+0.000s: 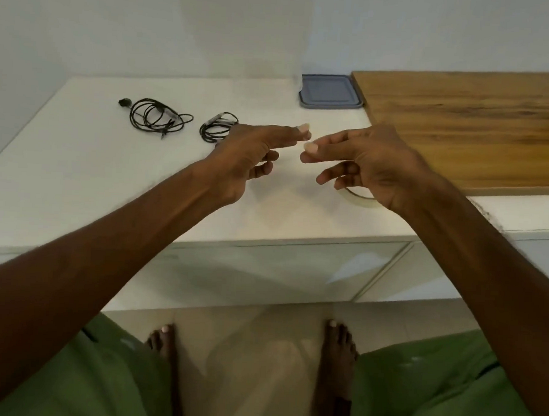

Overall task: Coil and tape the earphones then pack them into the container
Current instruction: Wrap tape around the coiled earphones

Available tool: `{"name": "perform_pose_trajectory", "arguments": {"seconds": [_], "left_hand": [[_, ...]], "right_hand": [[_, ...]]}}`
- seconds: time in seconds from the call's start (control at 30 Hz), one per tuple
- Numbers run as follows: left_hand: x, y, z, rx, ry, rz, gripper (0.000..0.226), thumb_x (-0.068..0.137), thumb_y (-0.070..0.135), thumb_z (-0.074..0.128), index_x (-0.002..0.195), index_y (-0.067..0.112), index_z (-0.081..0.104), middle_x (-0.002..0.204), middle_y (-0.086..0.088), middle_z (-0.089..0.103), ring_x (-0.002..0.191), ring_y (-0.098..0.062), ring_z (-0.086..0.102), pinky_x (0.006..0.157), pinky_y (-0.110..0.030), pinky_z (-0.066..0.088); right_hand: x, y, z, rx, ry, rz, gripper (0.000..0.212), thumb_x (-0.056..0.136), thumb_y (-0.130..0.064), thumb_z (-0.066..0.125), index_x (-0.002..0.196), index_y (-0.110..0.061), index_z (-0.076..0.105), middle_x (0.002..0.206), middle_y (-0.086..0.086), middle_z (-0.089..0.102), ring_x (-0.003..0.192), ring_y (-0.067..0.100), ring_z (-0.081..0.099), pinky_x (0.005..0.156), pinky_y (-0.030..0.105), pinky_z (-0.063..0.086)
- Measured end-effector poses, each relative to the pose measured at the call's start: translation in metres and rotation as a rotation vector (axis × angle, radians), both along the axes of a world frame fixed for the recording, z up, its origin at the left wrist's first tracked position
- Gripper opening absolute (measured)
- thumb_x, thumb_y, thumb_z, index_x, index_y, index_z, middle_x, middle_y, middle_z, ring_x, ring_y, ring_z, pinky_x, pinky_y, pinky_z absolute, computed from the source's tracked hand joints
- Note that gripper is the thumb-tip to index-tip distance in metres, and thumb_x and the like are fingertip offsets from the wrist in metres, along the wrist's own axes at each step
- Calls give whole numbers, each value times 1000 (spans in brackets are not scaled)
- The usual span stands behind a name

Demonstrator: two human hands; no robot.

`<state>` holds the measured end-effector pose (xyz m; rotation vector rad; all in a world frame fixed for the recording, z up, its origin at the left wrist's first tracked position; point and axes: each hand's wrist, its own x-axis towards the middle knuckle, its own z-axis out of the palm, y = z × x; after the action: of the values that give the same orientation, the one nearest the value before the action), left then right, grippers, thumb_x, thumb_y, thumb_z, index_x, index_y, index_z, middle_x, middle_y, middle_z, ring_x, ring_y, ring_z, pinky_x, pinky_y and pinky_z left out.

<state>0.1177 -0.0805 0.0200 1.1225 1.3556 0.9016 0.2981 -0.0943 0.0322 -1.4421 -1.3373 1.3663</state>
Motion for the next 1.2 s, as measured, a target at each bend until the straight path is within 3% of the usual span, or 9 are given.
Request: {"name": "perform_pose_trajectory", "arguments": {"seconds": [0.1,0.17,0.23,0.33,0.43,0.6,0.77,0.97,1.2], "left_hand": [[-4,-6,-12,-1,61,-33,27,75,43,80,93,24,81,98,17,74,86,-9,52,66,-20,45],[-6,-10,-18,28,111,-54,23,74,42,81,90,25,81,69,23,70,73,-8,49,58,-16,42],[-8,-13,-22,85,176,-100,15,75,41,81,83,28,81,57,23,65,63,-5,47,47,-10,39],[-10,-17,-25,172,205,-186,4,76,35,81,75,32,80,73,22,73,54,9,54,44,-6,37],[-8,-22,-25,219,209,-270,4,77,32,81,75,28,80,84,17,76,57,14,56,47,-3,37],[-4,-31,-32,306,320,-386,14,77,36,81,85,25,81,81,16,76,59,13,56,51,2,34],[-2,-33,-32,356,427,-402,12,74,37,83,81,27,81,76,18,75,62,14,58,54,2,34],[1,-31,-32,331,496,-384,9,69,38,85,69,32,78,69,18,73,65,11,58,52,-2,37],[4,-30,-30,313,518,-373,17,64,36,88,74,25,80,79,9,76,84,-6,67,69,-22,49]], "right_hand": [[-5,-14,-4,-79,2,-48,23,75,-20,82,94,-10,73,85,1,78,70,24,75,48,21,54],[-9,-24,-7,-130,3,-87,22,77,-17,81,95,-9,71,83,1,78,67,24,75,45,20,52],[-14,-35,-11,-166,27,-123,22,78,-14,79,96,-6,69,81,1,78,64,24,75,42,18,48],[-22,-54,-18,-201,81,-190,21,80,-13,77,97,-5,67,78,0,78,59,23,74,40,16,46],[-25,-74,-26,-226,151,-268,18,81,-15,77,94,-7,68,76,0,77,56,21,73,41,17,46],[-28,-104,-38,-210,242,-393,16,82,-18,77,94,-10,70,77,0,77,56,19,72,41,19,48],[-34,-113,-48,-214,198,-505,10,79,-19,79,81,-15,71,77,2,76,49,18,68,43,20,48],[-46,-112,-51,-149,115,-574,13,79,-19,80,79,-17,67,76,1,73,49,18,70,47,23,52],[-57,-114,-55,-98,1,-653,30,75,-21,83,89,-19,57,85,1,72,49,17,70,62,41,62]]}}
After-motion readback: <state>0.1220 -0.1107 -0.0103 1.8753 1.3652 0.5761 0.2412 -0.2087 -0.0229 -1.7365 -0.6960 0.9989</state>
